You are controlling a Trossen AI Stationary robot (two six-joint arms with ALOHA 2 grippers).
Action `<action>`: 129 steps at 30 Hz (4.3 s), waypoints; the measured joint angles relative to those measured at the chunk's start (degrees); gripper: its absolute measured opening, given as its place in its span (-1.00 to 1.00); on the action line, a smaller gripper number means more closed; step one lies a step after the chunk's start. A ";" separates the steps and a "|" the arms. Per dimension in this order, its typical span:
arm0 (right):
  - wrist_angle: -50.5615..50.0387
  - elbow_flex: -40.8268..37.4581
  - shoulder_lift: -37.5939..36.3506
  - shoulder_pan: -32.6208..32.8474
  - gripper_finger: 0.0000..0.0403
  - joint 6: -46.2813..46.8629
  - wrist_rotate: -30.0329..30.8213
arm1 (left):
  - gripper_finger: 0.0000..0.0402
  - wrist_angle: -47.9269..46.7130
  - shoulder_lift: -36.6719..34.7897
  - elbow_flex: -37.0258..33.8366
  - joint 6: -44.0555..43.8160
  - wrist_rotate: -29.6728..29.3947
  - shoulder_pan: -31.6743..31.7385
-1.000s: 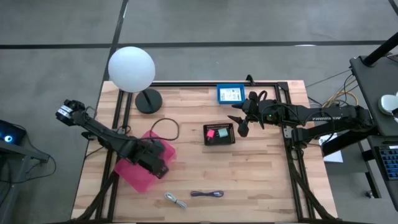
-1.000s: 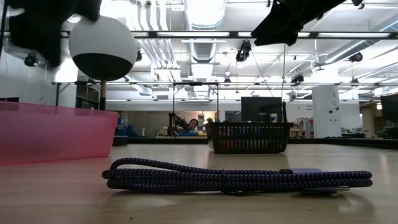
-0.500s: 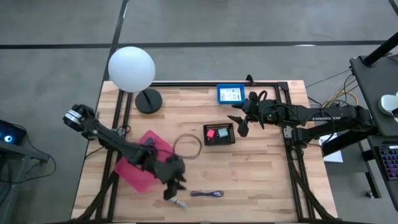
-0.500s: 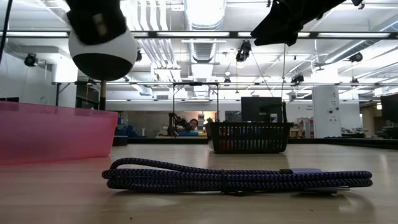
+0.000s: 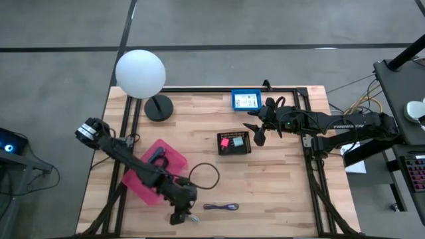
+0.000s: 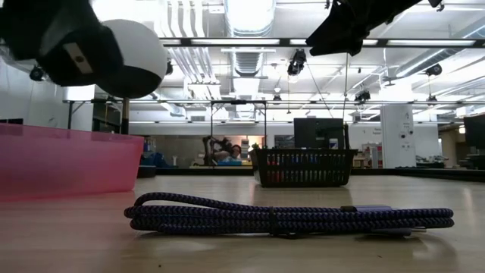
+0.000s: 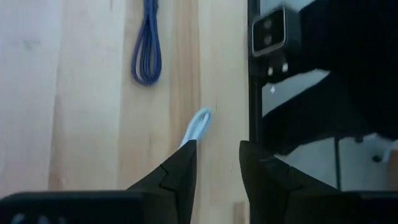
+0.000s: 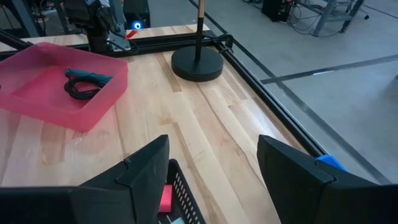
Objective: Pick and place items into bin
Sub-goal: Put the white charger cable into the pink bin
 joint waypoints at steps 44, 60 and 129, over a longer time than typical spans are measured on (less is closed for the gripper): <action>0.00 0.00 0.02 0.00 0.13 -1.44 1.53 | -0.67 -9.44 13.04 2.71 12.82 -1.49 -4.00; 0.02 0.00 0.01 0.02 0.13 -1.81 1.53 | -0.92 -9.59 10.55 3.26 12.36 -0.20 -1.91; 0.15 -0.02 0.02 0.00 0.13 -2.80 1.47 | -0.92 -62.00 -13.49 0.24 9.96 3.35 3.67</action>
